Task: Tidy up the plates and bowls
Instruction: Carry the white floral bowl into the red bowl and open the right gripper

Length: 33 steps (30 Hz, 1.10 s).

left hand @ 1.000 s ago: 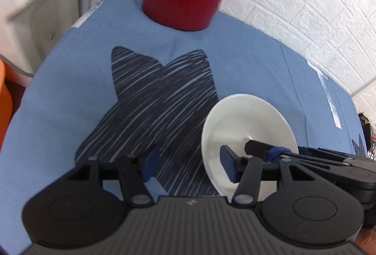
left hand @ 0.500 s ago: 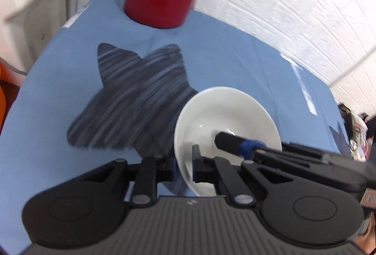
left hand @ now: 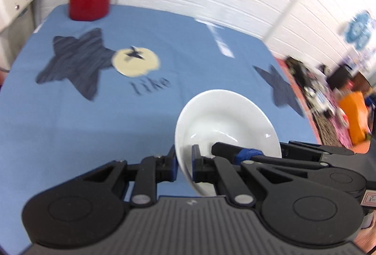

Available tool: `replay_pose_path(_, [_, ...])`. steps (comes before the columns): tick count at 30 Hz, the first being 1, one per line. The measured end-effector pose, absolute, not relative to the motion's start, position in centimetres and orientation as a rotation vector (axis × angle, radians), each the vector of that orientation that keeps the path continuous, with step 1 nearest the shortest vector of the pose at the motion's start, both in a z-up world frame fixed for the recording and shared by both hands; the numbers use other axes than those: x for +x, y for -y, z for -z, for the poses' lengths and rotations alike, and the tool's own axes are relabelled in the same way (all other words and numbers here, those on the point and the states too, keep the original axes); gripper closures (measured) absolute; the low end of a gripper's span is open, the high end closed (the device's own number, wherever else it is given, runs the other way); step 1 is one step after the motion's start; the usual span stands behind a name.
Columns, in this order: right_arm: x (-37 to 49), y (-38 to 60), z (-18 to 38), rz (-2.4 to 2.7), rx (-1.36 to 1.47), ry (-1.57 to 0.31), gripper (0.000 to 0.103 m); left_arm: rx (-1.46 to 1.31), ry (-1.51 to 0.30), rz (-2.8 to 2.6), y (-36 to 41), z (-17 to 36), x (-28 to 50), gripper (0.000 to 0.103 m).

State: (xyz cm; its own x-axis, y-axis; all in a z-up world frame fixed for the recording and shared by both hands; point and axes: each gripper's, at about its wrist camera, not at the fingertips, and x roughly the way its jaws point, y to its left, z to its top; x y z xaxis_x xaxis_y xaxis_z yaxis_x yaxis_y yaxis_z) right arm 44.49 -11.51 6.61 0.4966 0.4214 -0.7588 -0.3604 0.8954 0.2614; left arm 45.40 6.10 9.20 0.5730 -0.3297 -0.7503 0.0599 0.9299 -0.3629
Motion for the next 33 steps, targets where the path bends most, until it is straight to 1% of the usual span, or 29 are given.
replay_pose_path(4, [39.2, 16.8, -6.8, -0.406, 0.108, -0.924, 0.083, -0.293, -0.939, 0.322, -0.8, -9.0, 40.8, 0.103])
replay_pose_path(6, [36.7, 19.5, -6.3, -0.371, 0.129, -0.923, 0.082, -0.264, -0.952, 0.361, 1.9, -8.1, 38.9, 0.103])
replay_pose_path(10, [32.6, 23.4, -4.4, -0.308, 0.166, -0.939, 0.082, -0.204, -0.980, 0.419, 6.5, -6.2, 35.3, 0.103])
replay_pose_path(13, [31.0, 25.2, -2.9, -0.281, 0.202, -0.956, 0.081, -0.170, -1.006, 0.440, 8.7, -4.8, 33.8, 0.103])
replay_pose_path(19, [29.7, 26.8, -0.5, -0.283, 0.232, -0.955, 0.082, -0.101, -1.015, 0.412, 10.5, -2.9, 33.0, 0.103])
replay_pose_path(28, [29.9, 27.6, 0.3, -0.301, 0.280, -0.931, 0.083, -0.194, -1.006, 0.481, 8.6, -1.6, 32.7, 0.102])
replay_pose_path(29, [29.8, 27.7, 0.2, -0.298, 0.290, -0.932, 0.083, -0.207, -1.011, 0.490, 8.4, -1.6, 32.7, 0.095])
replay_pose_path(30, [29.8, 27.9, 0.1, -0.295, 0.299, -0.932, 0.084, -0.216, -1.015, 0.498, 8.2, -1.7, 32.7, 0.075])
replay_pose_path(33, [29.6, 28.1, -0.3, -0.294, 0.313, -0.925, 0.084, -0.254, -1.014, 0.545, 7.8, -2.2, 32.3, 0.047])
